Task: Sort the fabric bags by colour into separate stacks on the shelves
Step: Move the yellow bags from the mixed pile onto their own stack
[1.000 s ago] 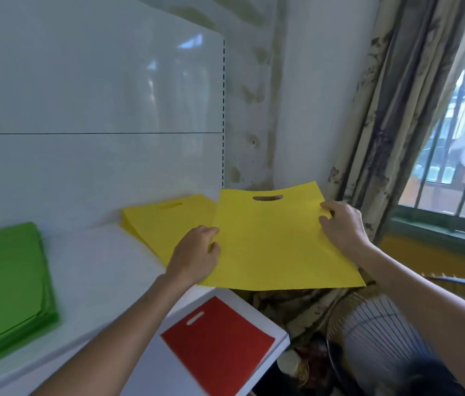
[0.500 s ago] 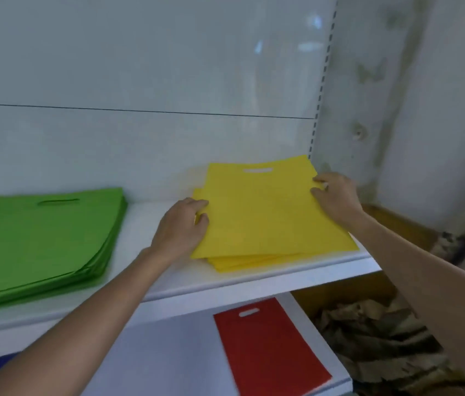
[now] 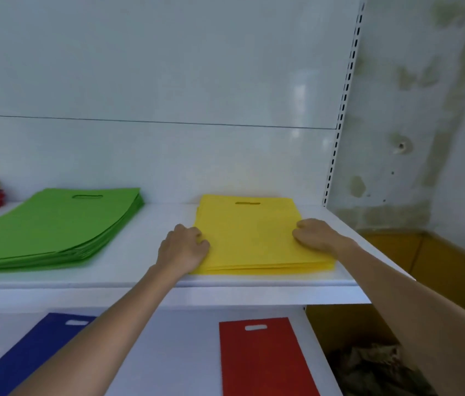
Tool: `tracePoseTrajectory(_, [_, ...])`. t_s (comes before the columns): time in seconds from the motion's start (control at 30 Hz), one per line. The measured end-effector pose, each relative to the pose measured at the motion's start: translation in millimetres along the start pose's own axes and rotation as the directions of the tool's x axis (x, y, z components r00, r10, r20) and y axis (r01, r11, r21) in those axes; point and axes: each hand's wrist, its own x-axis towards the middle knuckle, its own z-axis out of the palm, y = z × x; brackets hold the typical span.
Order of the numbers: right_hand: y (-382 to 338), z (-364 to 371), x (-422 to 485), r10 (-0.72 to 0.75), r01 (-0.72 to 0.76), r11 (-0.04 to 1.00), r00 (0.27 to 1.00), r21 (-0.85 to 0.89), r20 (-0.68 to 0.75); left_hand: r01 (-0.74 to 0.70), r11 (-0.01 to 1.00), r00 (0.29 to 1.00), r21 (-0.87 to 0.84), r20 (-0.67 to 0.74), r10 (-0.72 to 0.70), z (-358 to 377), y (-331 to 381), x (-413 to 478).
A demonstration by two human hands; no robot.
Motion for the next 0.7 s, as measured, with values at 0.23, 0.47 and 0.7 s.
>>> tracePoseTrajectory(0.23, [-38.4,-6.1,-0.9,-0.210,0.243,0.967,0.935,0.082,-0.286,0.016,0.999,0.986,-0.052,-0.168,-0.025,-23.3,-9.1,-4.3])
tracePoseTrajectory(0.47, [-181.3,23.3,-14.7,-0.502,0.590,0.781,0.788,0.203,-0.356,0.074,0.997,0.903,0.036,-0.426,-0.052,-106.0,-82.5,-34.5])
tracePoseTrajectory(0.7, [-359.8,78.0,-63.6,-0.702,0.766,0.577,0.642,0.284,-0.308,0.280,0.960,0.848,0.009,-0.470,-0.244,-182.7,-219.1,-105.4])
